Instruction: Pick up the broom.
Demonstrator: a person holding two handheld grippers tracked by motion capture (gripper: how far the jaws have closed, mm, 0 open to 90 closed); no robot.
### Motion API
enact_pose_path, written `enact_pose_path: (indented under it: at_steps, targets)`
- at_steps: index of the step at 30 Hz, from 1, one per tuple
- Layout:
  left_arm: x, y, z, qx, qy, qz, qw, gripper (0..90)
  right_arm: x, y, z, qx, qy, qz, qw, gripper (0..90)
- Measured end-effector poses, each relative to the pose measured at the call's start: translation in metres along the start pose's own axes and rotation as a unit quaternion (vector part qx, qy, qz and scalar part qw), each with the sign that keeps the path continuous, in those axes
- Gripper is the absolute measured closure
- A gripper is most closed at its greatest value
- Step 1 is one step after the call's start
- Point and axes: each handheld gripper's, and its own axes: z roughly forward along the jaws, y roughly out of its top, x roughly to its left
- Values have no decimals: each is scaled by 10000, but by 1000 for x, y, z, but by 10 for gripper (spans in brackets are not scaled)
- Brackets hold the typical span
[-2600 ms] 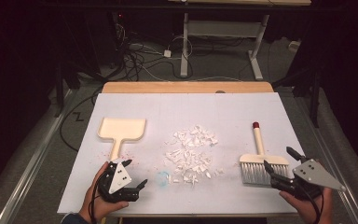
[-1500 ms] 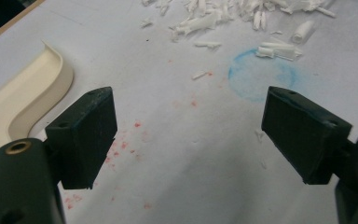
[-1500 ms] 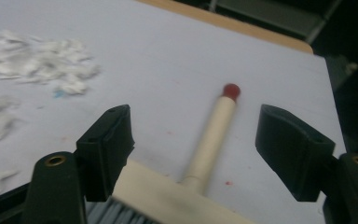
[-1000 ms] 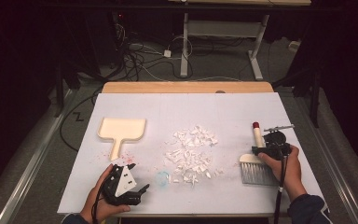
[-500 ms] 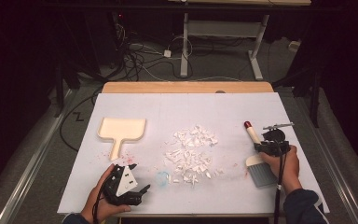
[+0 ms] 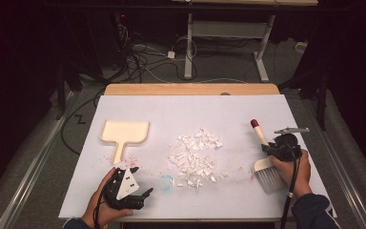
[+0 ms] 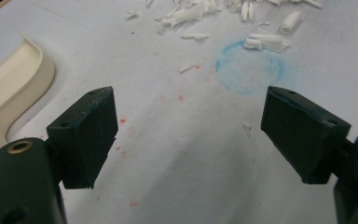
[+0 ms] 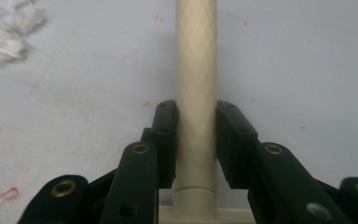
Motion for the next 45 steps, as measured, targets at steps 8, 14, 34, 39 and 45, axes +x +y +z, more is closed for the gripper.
enact_pose_path:
  at_steps: [8,14,34,39,45]
  targets:
    - [1,19,-7,-396,-183,-369,9984,175,0,-4,-46,-902,77,-99,9958,719]
    - [-10,61,-5,-792,-549,-453,9943,188,18,4,-78,-1502,232,-182,9882,718]
    - [-95,174,86,-1598,-2101,-849,9608,376,123,12,-96,-2175,855,-1137,9656,718]
    - [-88,169,88,-1606,-2304,-1031,9542,554,133,8,-100,-2267,801,-1218,9630,716]
    - [-74,164,83,-1513,-2337,-948,9558,618,130,7,-105,-2332,984,-1268,9591,701]
